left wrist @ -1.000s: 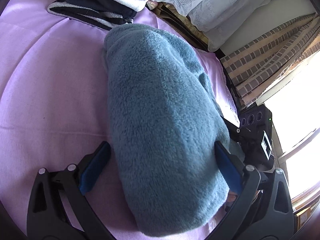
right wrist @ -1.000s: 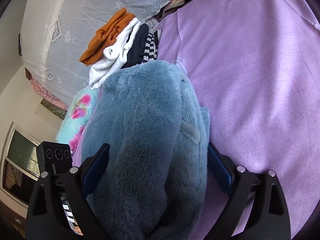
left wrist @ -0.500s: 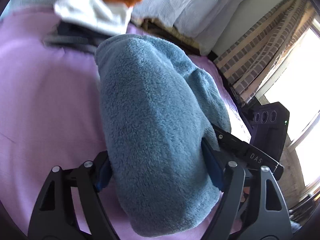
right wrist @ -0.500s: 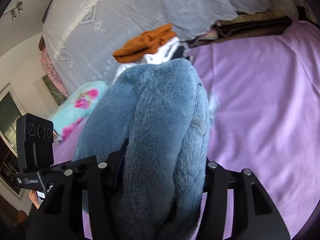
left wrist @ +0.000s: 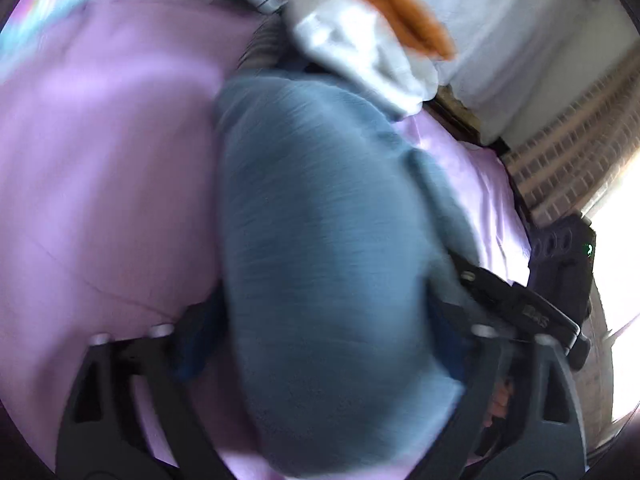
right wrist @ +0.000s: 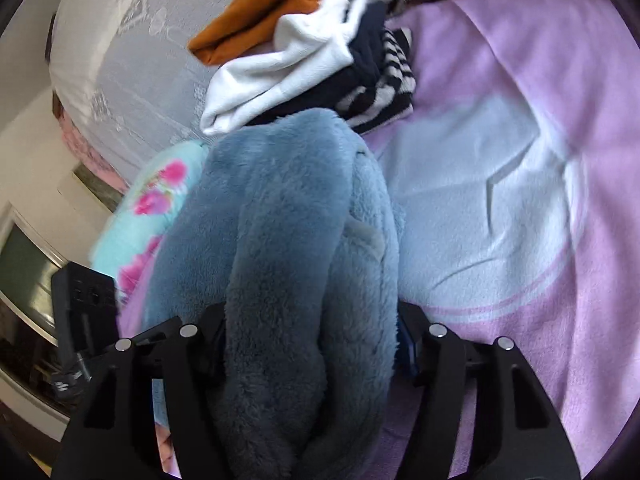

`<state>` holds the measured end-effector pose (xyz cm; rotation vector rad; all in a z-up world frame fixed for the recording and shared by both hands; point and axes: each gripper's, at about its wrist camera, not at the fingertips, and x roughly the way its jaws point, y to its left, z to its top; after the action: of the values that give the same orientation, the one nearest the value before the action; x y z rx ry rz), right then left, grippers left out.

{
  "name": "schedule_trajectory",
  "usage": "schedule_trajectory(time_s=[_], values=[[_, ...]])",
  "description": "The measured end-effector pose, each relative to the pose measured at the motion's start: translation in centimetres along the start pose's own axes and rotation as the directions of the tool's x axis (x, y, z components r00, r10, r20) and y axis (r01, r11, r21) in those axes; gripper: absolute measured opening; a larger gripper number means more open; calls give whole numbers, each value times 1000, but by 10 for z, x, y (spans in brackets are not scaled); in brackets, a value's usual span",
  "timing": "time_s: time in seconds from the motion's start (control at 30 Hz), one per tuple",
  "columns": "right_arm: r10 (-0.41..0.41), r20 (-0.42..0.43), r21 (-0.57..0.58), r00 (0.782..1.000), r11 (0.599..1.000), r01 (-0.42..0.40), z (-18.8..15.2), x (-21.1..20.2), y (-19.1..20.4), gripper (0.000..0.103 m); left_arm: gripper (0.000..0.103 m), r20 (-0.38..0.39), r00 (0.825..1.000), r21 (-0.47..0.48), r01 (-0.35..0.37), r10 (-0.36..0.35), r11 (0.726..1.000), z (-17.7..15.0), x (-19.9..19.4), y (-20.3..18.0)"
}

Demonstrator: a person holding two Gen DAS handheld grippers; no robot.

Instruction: Fold small clothes

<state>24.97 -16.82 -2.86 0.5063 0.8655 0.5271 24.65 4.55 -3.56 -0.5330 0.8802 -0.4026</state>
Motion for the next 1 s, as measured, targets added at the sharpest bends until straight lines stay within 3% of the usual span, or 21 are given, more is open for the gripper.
schedule_trajectory(time_s=[0.07, 0.17, 0.27, 0.33, 0.43, 0.5, 0.57, 0.63, 0.7, 0.73, 0.87, 1.0], values=[[-12, 31, -34, 999, 999, 13, -3, -5, 3, 66, 99, -5, 1000, 6, 5, -5, 1000, 6, -3, -2], [-6, 103, -52, 995, 999, 11, -6, -24, 7, 67, 101, 48, 996, 79, -80, 76, 994, 3, -11, -13], [-48, 224, -133, 973, 988, 79, -10, -51, 21, 67, 101, 112, 987, 81, -120, 111, 989, 3, -30, -16], [-81, 291, -200, 953, 969, 144, -17, -67, 33, 67, 101, 185, 970, 71, -176, 161, 982, 2, -49, -16], [-123, 359, -283, 925, 930, 234, -33, -78, 52, 67, 100, 282, 926, 43, -274, 252, 961, -2, -74, -18], [-195, 339, -336, 920, 889, 312, -45, -72, 62, 67, 100, 311, 899, 40, -337, 309, 941, -9, -82, -20], [-270, 273, -354, 923, 864, 358, -51, -57, 61, 67, 100, 304, 886, 64, -385, 349, 921, -18, -80, -26], [-277, 238, -332, 931, 878, 346, -48, -54, 55, 69, 101, 290, 862, 114, -463, 416, 879, -29, -67, -32], [-272, 271, -299, 923, 888, 349, -49, -64, 51, 70, 101, 320, 827, 132, -522, 462, 843, -38, -62, -36], [-268, 280, -289, 922, 892, 348, -51, -69, 50, 71, 101, 332, 818, 140, -534, 469, 834, -40, -63, -39], [-266, 347, -286, 899, 883, 371, -74, -91, 60, 74, 101, 340, 814, 135, -537, 470, 833, -55, -73, -43], [-257, 409, -277, 876, 879, 387, -95, -114, 67, 83, 101, 375, 797, 178, -563, 473, 807, -74, -76, -61]])
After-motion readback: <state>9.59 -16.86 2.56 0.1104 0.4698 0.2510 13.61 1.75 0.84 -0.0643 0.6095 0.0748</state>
